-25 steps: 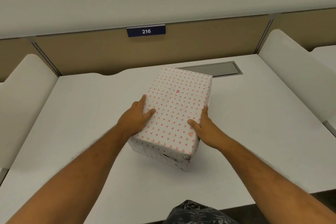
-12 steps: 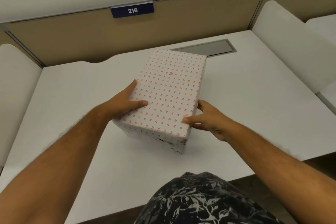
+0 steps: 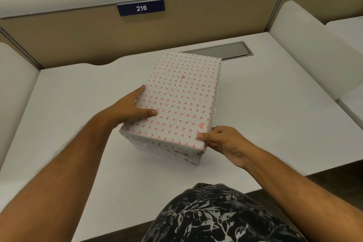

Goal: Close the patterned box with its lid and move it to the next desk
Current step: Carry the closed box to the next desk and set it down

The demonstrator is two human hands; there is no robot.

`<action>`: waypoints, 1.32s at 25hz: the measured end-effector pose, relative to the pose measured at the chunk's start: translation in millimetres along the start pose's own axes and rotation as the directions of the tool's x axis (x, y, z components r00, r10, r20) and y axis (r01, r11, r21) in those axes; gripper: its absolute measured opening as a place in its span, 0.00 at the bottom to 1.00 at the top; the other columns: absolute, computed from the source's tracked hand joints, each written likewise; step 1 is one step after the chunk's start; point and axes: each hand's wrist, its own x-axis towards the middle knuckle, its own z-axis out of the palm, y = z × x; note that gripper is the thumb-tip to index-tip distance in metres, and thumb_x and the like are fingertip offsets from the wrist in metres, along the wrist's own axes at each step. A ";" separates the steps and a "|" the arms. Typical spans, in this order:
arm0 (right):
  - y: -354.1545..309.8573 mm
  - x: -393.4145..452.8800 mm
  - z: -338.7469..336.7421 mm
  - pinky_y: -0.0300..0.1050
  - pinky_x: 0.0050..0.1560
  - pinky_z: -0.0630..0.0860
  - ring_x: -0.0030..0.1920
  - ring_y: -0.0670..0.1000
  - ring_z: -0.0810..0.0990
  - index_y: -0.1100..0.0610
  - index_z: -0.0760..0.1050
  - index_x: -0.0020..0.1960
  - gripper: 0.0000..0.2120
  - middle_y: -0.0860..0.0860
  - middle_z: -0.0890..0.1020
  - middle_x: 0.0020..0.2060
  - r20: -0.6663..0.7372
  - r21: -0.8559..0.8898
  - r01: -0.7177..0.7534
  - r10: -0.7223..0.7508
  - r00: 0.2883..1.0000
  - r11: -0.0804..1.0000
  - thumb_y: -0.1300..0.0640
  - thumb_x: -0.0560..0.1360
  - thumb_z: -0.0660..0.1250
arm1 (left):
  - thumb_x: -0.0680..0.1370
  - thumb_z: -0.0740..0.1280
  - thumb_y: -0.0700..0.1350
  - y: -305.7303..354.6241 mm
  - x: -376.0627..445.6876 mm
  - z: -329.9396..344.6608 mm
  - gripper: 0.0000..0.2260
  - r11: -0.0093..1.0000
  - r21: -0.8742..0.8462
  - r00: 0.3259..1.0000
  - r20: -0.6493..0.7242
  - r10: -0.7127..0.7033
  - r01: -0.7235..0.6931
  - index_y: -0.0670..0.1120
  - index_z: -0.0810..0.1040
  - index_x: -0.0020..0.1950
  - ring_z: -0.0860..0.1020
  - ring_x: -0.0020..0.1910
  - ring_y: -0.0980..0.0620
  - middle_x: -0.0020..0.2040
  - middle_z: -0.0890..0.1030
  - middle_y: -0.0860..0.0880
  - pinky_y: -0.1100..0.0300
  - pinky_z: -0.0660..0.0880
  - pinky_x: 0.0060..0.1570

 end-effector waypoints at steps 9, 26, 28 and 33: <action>-41.9 18.5 -3.6 0.51 0.48 0.81 0.70 0.57 0.77 0.46 0.58 0.82 0.55 0.44 0.73 0.68 -0.030 -0.485 0.020 -0.040 0.999 0.874 0.48 0.65 0.88 | 0.66 0.79 0.68 8.8 8.0 -10.1 0.55 1.000 0.008 0.999 0.031 0.018 -0.019 0.59 0.53 0.85 0.66 0.80 0.41 0.86 0.57 0.52 0.42 0.71 0.73; -70.6 88.2 2.3 0.64 0.78 0.72 0.82 0.57 0.66 0.52 0.37 0.88 0.49 0.52 0.58 0.86 -0.012 -0.694 0.285 -0.407 0.913 0.661 0.41 0.82 0.67 | 0.73 0.60 0.77 34.0 29.8 27.7 0.46 0.993 -0.092 0.971 -0.219 -0.094 0.075 0.56 0.53 0.85 0.71 0.78 0.39 0.85 0.64 0.48 0.41 0.72 0.71; -69.9 81.7 1.7 0.65 0.74 0.76 0.81 0.57 0.68 0.47 0.39 0.87 0.50 0.50 0.63 0.84 -0.011 -0.548 0.308 -0.375 0.927 0.777 0.46 0.81 0.73 | 0.73 0.61 0.78 34.7 28.8 27.9 0.46 0.991 -0.093 0.965 -0.234 -0.119 0.099 0.56 0.55 0.85 0.73 0.76 0.39 0.84 0.66 0.48 0.42 0.74 0.68; -46.0 50.6 -15.7 0.59 0.53 0.85 0.66 0.52 0.81 0.36 0.51 0.82 0.59 0.44 0.77 0.70 0.096 -0.334 0.054 -0.024 0.995 0.941 0.45 0.64 0.87 | 0.69 0.62 0.80 34.3 30.1 28.4 0.50 0.985 -0.079 0.946 -0.276 -0.171 0.155 0.53 0.60 0.83 0.76 0.73 0.40 0.82 0.69 0.48 0.41 0.77 0.66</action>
